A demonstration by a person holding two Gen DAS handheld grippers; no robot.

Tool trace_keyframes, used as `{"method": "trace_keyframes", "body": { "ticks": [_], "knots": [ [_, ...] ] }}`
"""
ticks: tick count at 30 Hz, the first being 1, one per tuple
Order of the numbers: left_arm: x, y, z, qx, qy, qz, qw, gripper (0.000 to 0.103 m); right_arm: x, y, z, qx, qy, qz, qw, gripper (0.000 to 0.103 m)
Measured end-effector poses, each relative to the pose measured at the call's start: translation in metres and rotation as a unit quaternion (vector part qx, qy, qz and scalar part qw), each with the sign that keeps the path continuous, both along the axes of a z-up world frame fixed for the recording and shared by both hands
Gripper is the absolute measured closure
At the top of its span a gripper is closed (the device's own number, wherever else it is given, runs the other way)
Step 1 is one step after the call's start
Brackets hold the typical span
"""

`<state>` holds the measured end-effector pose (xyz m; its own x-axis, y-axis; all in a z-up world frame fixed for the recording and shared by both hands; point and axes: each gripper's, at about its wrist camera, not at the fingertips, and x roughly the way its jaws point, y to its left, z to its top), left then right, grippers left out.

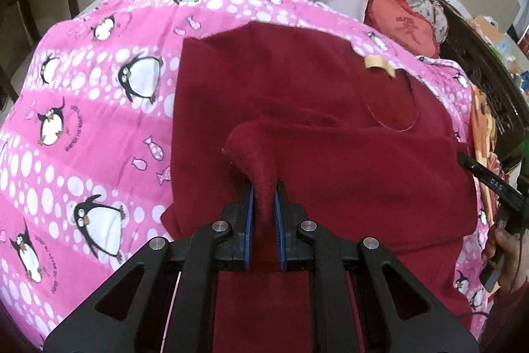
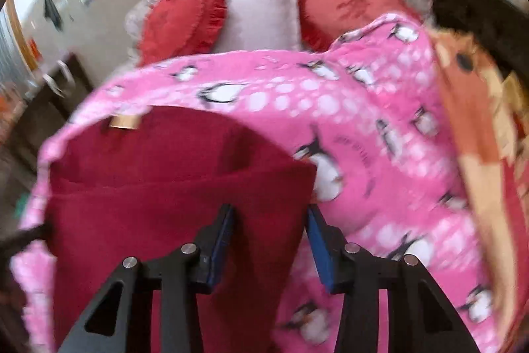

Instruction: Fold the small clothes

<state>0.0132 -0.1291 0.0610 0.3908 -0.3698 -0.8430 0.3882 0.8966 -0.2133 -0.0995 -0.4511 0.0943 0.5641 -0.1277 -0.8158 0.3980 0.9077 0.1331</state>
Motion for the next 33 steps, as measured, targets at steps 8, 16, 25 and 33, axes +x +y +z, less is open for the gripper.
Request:
{"method": "trace_keyframes", "body": {
  "ticks": [8,16,25,33],
  "knots": [
    [-0.002,0.013,-0.004,-0.009,0.005,0.006,0.9999,0.087,-0.048,-0.018,0.015,0.119,-0.039,-0.025,0.992,0.050],
    [-0.020,0.014,-0.001,0.024,-0.016,0.012,0.9995,0.080,-0.072,0.014,-0.021,0.143,-0.005,0.029,0.989,0.065],
    [-0.042,0.015,0.000,0.050,-0.017,0.000,0.9986,0.080,-0.082,0.003,-0.020,0.135,-0.006,-0.018,0.991,0.081],
    [-0.054,0.018,-0.002,0.056,-0.022,-0.002,0.9982,0.080,-0.100,0.014,0.017,0.111,-0.029,-0.038,0.993,0.063]
  ]
}}
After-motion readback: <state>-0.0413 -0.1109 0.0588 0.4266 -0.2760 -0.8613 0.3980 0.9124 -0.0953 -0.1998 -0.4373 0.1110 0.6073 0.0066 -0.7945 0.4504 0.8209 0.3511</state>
